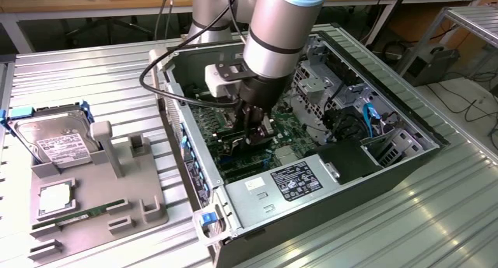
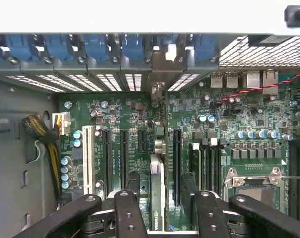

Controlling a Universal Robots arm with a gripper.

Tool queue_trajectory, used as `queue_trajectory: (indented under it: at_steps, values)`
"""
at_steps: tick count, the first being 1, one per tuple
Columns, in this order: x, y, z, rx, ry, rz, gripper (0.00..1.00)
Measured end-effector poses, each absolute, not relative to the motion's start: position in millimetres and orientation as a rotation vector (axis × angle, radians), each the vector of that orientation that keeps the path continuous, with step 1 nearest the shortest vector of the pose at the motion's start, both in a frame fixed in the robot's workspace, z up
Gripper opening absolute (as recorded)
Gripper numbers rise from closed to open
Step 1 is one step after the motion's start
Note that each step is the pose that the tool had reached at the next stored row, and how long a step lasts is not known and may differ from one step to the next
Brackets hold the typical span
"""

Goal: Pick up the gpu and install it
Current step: 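Insert the gpu into the slot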

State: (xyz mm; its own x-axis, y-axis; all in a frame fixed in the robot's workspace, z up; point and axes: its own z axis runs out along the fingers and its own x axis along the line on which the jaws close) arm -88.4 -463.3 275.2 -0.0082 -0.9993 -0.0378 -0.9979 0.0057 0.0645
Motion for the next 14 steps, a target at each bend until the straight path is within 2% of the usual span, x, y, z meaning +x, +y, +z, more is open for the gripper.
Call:
queue_trajectory:
  at_steps: [4,5,6,9,10,12,14]
  values:
    - [-88.4,-463.2,281.4,2.199,-2.215,-0.113,0.44]
    - [-88.5,-463.2,282.1,2.199,-2.215,-0.113,0.38]
    - [-88.4,-463.1,282.5,2.199,-2.215,-0.113,0.38]
    - [-88.4,-462.9,282.9,2.199,-2.215,-0.112,0.20]
    - [-88.4,-462.8,283.0,2.200,-2.215,-0.112,0.20]
    - [-88.5,-462.6,283.0,2.200,-2.215,-0.111,0.11]
    - [-88.5,-462.2,283.0,2.200,-2.216,-0.110,0.11]
